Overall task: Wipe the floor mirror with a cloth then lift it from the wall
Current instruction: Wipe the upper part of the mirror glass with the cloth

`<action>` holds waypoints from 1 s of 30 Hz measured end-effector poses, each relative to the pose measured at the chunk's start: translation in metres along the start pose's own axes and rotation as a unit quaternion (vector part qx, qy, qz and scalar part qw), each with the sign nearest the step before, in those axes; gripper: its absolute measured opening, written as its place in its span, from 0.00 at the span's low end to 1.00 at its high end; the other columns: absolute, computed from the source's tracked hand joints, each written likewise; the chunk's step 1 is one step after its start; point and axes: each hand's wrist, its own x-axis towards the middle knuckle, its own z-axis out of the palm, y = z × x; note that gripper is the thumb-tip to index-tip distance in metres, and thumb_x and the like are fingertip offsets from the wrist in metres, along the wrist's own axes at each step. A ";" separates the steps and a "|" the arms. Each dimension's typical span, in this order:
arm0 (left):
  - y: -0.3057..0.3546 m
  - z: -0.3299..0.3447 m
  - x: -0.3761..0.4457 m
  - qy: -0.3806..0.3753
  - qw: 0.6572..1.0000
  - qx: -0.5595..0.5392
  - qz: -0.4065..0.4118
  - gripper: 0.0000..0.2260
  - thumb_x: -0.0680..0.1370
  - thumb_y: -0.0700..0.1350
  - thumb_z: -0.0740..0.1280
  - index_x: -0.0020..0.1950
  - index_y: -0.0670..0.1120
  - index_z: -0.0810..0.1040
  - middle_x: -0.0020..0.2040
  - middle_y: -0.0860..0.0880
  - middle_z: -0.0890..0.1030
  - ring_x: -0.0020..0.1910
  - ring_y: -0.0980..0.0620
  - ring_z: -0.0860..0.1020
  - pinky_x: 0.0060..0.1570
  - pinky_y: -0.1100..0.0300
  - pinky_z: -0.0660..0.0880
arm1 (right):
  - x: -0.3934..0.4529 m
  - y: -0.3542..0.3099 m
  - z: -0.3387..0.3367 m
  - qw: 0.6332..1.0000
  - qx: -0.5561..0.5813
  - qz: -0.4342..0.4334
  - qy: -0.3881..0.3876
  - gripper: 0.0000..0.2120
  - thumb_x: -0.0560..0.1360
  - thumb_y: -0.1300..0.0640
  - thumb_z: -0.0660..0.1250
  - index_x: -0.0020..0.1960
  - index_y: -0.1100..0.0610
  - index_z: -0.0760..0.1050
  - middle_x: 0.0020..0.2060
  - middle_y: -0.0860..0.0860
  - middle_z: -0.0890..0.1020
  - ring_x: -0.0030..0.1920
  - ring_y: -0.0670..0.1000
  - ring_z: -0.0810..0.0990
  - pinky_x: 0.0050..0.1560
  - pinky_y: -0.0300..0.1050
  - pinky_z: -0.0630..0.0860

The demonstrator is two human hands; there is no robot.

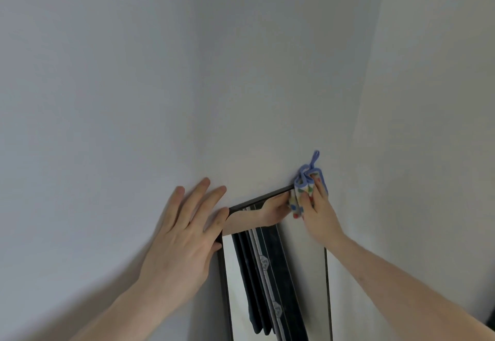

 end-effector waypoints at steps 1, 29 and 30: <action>0.000 0.000 0.000 0.000 1.000 -0.001 -0.001 0.28 0.68 0.49 0.81 0.67 0.44 0.81 0.78 0.43 0.70 0.80 0.37 0.63 0.80 0.38 0.48 | 0.006 0.005 -0.002 1.000 0.005 0.002 0.006 0.35 0.79 0.33 0.48 0.83 0.46 0.57 0.81 0.48 0.61 0.80 0.54 0.64 0.73 0.58 0.71; -0.002 -0.006 -0.002 -0.005 1.000 0.001 0.000 0.27 0.68 0.47 0.80 0.67 0.44 0.80 0.78 0.43 0.69 0.80 0.37 0.61 0.81 0.39 0.45 | -0.095 -0.107 0.037 0.995 0.010 -0.091 -0.035 0.24 0.86 0.52 0.55 0.82 0.48 0.60 0.80 0.41 0.62 0.81 0.42 0.58 0.80 0.47 0.61; -0.003 -0.006 -0.003 -0.007 1.000 0.003 0.000 0.27 0.69 0.47 0.80 0.67 0.44 0.80 0.78 0.42 0.69 0.80 0.37 0.61 0.81 0.39 0.45 | -0.092 -0.107 0.035 0.995 0.005 -0.090 -0.030 0.23 0.86 0.53 0.55 0.81 0.48 0.62 0.79 0.41 0.64 0.79 0.42 0.60 0.79 0.48 0.63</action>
